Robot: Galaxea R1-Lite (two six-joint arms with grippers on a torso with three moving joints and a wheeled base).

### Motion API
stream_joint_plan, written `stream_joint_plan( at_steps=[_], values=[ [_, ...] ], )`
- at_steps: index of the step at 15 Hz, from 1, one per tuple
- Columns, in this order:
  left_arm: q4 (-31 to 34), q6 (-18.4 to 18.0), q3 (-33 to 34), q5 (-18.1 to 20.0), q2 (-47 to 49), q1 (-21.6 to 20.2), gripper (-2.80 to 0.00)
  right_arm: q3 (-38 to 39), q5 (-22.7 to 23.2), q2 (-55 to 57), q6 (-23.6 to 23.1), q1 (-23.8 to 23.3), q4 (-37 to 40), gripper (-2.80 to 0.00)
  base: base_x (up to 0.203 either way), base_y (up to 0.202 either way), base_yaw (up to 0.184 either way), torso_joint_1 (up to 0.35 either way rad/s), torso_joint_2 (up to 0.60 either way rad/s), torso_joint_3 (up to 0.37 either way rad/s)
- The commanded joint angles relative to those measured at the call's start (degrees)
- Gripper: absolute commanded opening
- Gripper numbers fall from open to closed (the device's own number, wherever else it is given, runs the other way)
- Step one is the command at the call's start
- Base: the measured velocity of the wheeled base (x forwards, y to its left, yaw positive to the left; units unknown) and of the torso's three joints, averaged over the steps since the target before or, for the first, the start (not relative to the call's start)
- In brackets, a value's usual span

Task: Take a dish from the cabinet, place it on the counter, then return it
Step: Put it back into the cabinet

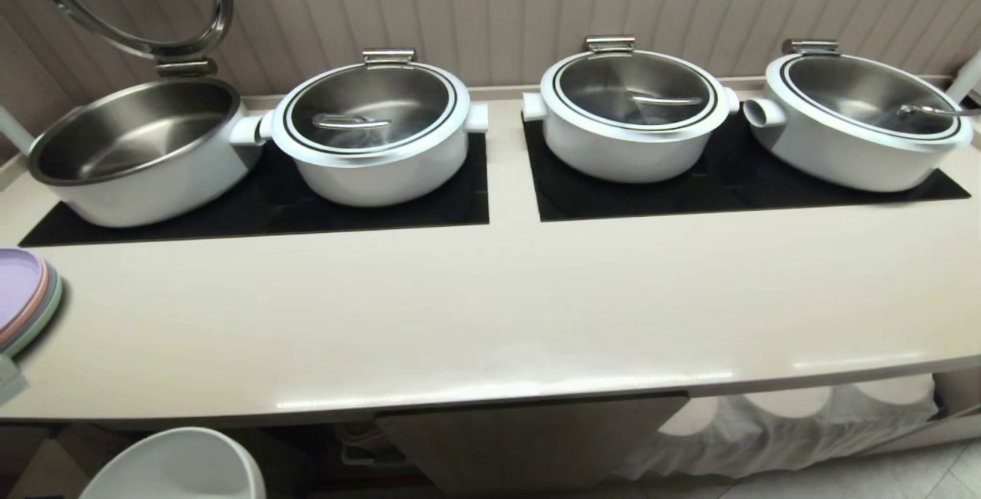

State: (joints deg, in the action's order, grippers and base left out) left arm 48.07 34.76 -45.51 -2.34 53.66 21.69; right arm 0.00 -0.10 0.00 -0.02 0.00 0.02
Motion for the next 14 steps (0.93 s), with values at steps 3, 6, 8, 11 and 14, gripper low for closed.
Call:
stream_joint_plan(
  at_steps=[3, 6, 8, 11, 14],
  values=[
    [0.36, 0.23, -0.02, -0.03, -0.58, 0.02, -2.80, 0.00, 0.01, 0.00, 0.02, 0.08, -0.02, -2.80, 0.000, 0.165, -0.002, 0.000, 0.00, 0.002],
    [0.62, 0.23, 0.07, -0.03, -0.75, 0.02, -2.80, 0.00, 0.01, 0.00, 0.02, 0.00, -0.02, -2.80, 0.000, 0.023, 0.001, 0.001, 0.00, 0.000],
    [0.62, 0.23, 0.11, -0.03, -1.50, 0.02, -2.80, 0.00, 0.01, 0.00, 0.02, 0.03, -0.02, -2.80, 0.000, 0.000, 0.000, 0.000, 0.00, 0.000],
    [0.54, 0.14, 2.55, -0.55, -3.40, 0.02, -2.80, 0.00, 0.01, 0.00, 0.02, 0.08, -0.02, -2.80, 0.000, 0.000, 0.000, 0.000, 0.00, 0.000],
    [0.62, 0.14, 3.32, -0.56, -4.92, -0.03, -2.80, 0.00, 0.01, 0.00, 0.02, 0.05, -0.02, -2.80, 0.000, 0.000, 0.000, 0.000, 0.00, 0.000]
  ],
)
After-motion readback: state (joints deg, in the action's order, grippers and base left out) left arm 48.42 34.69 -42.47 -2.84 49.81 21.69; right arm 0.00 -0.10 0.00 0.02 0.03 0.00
